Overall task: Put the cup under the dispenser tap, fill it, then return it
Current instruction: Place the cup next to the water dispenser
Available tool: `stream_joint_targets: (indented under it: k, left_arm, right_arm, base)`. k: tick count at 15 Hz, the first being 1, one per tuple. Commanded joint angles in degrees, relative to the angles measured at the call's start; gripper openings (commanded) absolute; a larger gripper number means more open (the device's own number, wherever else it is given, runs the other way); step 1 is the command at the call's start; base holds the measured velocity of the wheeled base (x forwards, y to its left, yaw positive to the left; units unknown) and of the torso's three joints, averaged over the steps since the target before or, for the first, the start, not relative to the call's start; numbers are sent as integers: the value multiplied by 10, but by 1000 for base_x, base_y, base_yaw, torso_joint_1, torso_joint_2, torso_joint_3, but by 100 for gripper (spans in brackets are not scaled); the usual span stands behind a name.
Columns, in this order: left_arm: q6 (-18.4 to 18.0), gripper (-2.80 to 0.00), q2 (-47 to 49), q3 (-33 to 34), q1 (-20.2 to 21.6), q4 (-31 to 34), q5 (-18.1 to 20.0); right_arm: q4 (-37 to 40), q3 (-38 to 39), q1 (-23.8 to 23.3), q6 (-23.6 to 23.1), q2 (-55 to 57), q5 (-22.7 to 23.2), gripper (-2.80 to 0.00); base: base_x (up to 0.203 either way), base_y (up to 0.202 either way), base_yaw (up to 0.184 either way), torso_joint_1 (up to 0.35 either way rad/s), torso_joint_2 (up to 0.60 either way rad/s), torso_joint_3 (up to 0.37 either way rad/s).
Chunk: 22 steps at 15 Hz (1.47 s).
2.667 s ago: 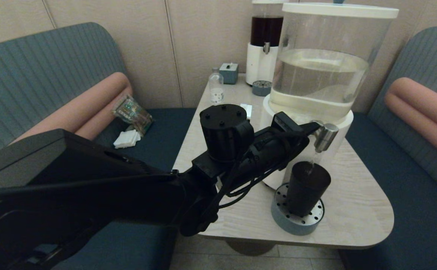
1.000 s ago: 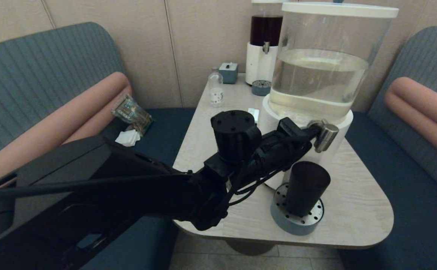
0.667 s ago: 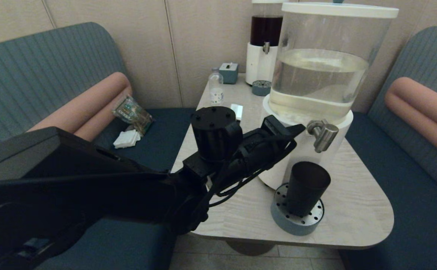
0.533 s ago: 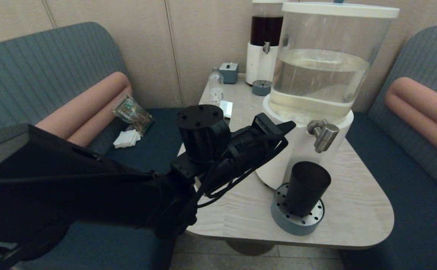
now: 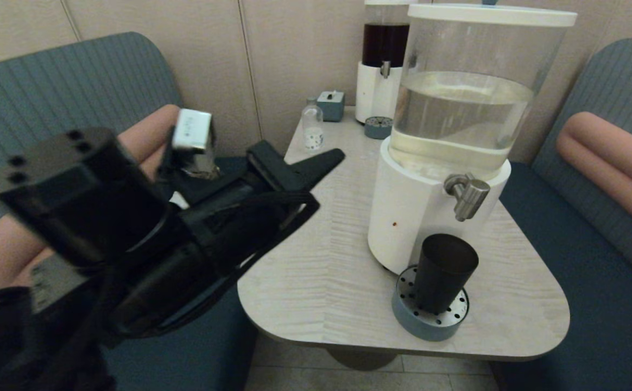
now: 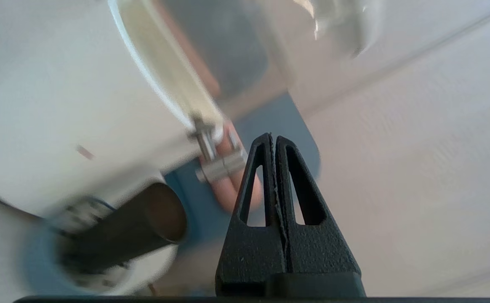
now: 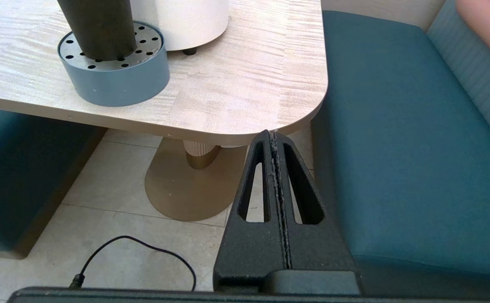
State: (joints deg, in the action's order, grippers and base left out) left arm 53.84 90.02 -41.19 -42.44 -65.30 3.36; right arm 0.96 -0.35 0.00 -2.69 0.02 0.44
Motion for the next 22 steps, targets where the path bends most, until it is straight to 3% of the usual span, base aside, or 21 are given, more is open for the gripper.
stream_joint_targets:
  k: [1, 6, 10, 13, 15, 19, 20, 22]
  left_arm:
    - [-35, -280, -116, 52, 33, -3, -17]
    - [-231, -280, -270, 168, 251, -4, -49]
    - [-280, -280, -392, 196, 371, 13, -52]
    - [-292, -280, -492, 212, 390, 44, -43]
    - [-294, -280, -576, 215, 392, 104, -10]
    - [-294, -280, -738, 179, 393, 344, 95]
    - [-291, -280, -742, 166, 393, 351, 120]
    - [-287, -280, -740, 144, 393, 325, 221]
  right_arm:
    - [0, 0, 0, 0, -1, 0, -280]
    - [0, 0, 0, 0, -1, 0, -280]
    - [0, 0, 0, 0, -1, 0, -280]
    - [0, 0, 0, 0, -1, 0, -280]
    - [0, 0, 0, 0, -1, 0, -280]
    - [0, 0, 0, 0, -1, 0, -280]
    - [0, 0, 0, 0, -1, 0, -280]
    - [0, 0, 0, 0, -1, 0, -280]
  base:
    - [0, 0, 0, 0, 0, 0]
    - [0, 0, 0, 0, 0, 0]
    - [0, 0, 0, 0, 0, 0]
    - [0, 0, 0, 0, 0, 0]
    - [0, 0, 0, 0, 0, 0]
    - [0, 0, 0, 0, 0, 0]
    - [0, 0, 0, 0, 0, 0]
    - [0, 0, 0, 0, 0, 0]
